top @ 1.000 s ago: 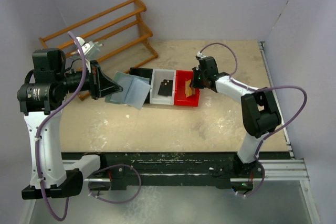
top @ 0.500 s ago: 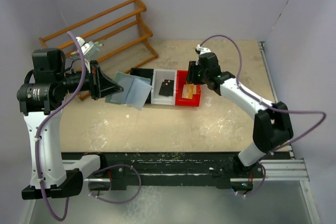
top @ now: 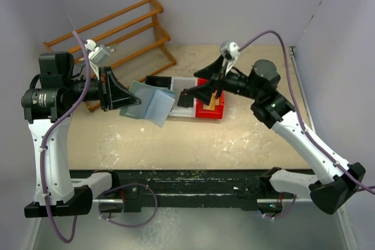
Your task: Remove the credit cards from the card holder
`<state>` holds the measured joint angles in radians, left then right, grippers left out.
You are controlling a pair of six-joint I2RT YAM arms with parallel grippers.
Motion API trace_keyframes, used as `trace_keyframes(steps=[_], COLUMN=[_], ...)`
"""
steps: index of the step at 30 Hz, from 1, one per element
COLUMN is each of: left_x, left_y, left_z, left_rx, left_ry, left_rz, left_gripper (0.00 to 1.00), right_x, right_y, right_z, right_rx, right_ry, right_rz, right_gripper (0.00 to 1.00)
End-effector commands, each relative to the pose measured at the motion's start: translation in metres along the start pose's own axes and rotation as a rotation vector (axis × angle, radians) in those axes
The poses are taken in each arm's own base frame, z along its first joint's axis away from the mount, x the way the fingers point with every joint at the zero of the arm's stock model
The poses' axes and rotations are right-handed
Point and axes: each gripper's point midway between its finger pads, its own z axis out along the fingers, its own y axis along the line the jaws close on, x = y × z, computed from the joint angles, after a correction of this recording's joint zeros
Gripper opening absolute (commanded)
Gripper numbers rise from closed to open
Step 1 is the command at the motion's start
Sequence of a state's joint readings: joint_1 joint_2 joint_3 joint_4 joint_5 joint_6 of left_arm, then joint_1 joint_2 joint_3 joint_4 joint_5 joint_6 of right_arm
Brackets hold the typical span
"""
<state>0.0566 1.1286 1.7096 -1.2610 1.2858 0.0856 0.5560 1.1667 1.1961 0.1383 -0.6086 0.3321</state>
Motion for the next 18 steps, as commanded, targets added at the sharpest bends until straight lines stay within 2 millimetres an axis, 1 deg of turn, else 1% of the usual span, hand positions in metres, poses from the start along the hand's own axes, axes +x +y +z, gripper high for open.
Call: trace_keyframes(steps=[1, 4, 8, 15, 18], left_x=[-0.007, -0.007, -0.006, -0.009, -0.009], left_y=[-0.025, -0.028, -0.033, -0.041, -0.042], left_z=[-0.001, -0.001, -0.002, -0.004, -0.004], left_rx=[0.160, 0.180, 0.193, 0.233, 0.235], left_ry=[-0.016, -0.017, -0.020, -0.024, -0.024], left_rz=[-0.042, -0.049, -0.048, -0.059, -0.058], left_gripper=[0.00, 0.00, 0.00, 0.00, 0.00], right_x=[0.003, 0.009, 0.013, 0.016, 0.013], right_y=[0.046, 0.053, 0.069, 0.070, 0.076], right_z=[0.013, 0.021, 0.026, 0.038, 0.041], right_rx=[-0.172, -0.207, -0.274, -0.245, -0.259], right_ry=[-0.010, 0.021, 0.051, 0.074, 0.063], right_rz=[-0.141, -0.203, -0.276, -0.313, -0.307], right_gripper=[0.85, 0.85, 0.83, 0.80, 0.80])
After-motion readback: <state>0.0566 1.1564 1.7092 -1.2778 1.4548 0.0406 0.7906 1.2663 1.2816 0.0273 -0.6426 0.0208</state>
